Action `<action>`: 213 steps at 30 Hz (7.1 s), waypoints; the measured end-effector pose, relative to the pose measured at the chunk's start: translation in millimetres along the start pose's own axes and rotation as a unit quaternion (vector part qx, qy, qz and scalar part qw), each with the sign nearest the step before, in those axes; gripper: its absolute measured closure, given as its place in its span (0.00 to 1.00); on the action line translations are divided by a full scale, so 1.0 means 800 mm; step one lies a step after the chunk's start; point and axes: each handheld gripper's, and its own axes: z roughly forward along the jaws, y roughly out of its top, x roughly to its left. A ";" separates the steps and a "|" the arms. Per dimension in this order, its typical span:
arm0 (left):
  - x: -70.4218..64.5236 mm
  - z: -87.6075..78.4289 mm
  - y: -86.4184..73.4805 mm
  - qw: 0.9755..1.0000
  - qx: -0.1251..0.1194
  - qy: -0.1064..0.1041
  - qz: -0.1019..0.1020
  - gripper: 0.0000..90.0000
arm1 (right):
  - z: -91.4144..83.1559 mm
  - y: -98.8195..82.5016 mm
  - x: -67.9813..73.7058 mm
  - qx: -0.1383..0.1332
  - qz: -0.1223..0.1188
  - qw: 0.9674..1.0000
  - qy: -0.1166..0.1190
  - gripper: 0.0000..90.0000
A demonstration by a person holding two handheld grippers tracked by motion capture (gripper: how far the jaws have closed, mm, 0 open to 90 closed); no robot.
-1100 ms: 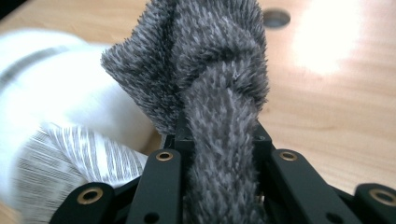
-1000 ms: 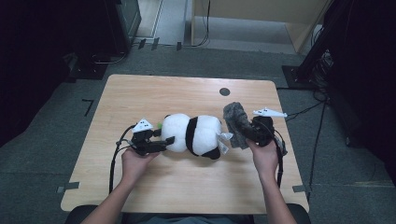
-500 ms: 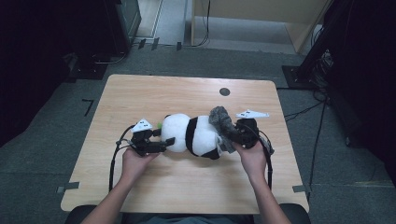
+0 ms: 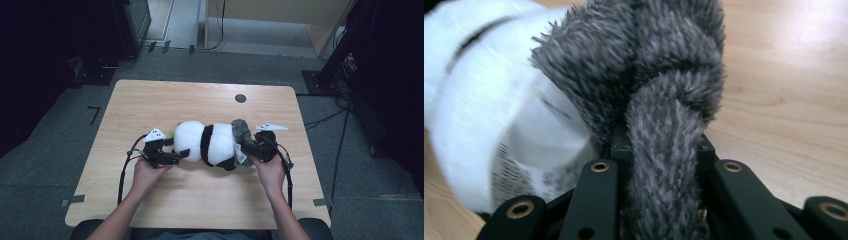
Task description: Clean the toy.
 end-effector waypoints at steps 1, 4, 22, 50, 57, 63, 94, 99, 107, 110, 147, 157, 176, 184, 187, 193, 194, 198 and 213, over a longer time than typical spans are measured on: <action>0.000 0.000 0.000 1.000 0.000 -0.002 -0.001 0.17 | 0.002 -0.001 0.000 0.003 0.002 1.000 -0.001 0.82; 0.001 0.000 -0.001 1.000 0.002 -0.005 -0.001 0.17 | 0.011 -0.006 -0.002 0.016 0.004 1.000 -0.002 0.82; 0.000 0.008 -0.007 1.000 0.026 -0.010 0.006 0.17 | 0.042 -0.020 -0.007 0.077 0.014 0.997 0.002 0.82; -0.002 0.003 -0.004 1.000 0.019 -0.003 0.014 0.28 | -0.067 0.036 -0.007 -0.040 -0.014 0.999 0.008 0.83; -0.003 0.003 -0.005 1.000 0.018 -0.003 0.012 0.28 | -0.082 0.059 0.035 -0.048 -0.055 0.996 0.049 0.83; -0.001 0.003 -0.006 1.000 0.015 -0.006 0.013 0.28 | -0.057 0.074 0.070 -0.031 -0.079 0.992 0.090 0.82; -0.001 0.002 -0.006 1.000 0.013 -0.004 0.010 0.30 | 0.065 0.095 0.152 0.046 -0.109 0.980 0.162 0.82; 0.000 0.002 -0.006 1.000 0.015 -0.005 0.005 0.32 | 0.055 0.089 0.136 0.049 -0.102 0.982 0.154 0.82; 0.000 0.002 -0.006 1.000 0.015 -0.004 0.004 0.32 | 0.030 0.078 0.108 0.038 -0.095 0.985 0.136 0.82; -0.001 0.002 -0.006 1.000 0.015 -0.004 0.004 0.32 | 0.021 0.076 0.100 0.033 -0.087 0.987 0.134 0.82; -0.001 0.001 -0.005 1.000 0.015 -0.002 0.002 0.34 | -0.045 0.077 0.049 -0.004 -0.046 0.990 0.133 0.83; -0.002 0.001 -0.004 1.000 0.014 -0.002 0.001 0.34 | 0.022 0.104 0.119 0.034 -0.090 0.981 0.168 0.82; -0.004 -0.001 -0.003 1.000 0.014 0.003 0.006 0.36 | 0.058 0.093 0.129 0.059 -0.088 0.980 0.165 0.81; -0.004 -0.001 -0.003 1.000 0.012 0.000 0.005 0.36 | 0.025 0.080 0.096 0.054 -0.082 0.984 0.148 0.81; -0.004 -0.001 -0.003 1.000 0.012 0.000 0.004 0.36 | 0.011 0.075 0.083 0.046 -0.077 0.985 0.145 0.81; -0.002 -0.001 -0.003 1.000 0.014 -0.005 0.003 0.36 | -0.015 0.063 0.060 0.030 -0.076 0.988 0.129 0.80; -0.002 -0.001 -0.003 1.000 0.013 -0.006 0.001 0.36 | -0.018 0.061 0.055 0.028 -0.074 0.989 0.127 0.80; -0.002 -0.001 -0.003 1.000 0.012 -0.007 0.000 0.36 | -0.029 0.050 0.037 0.022 -0.060 0.991 0.121 0.80; 0.000 -0.001 -0.004 1.000 0.012 -0.012 -0.003 0.32 | -0.039 0.033 0.005 0.025 -0.038 0.995 0.086 0.81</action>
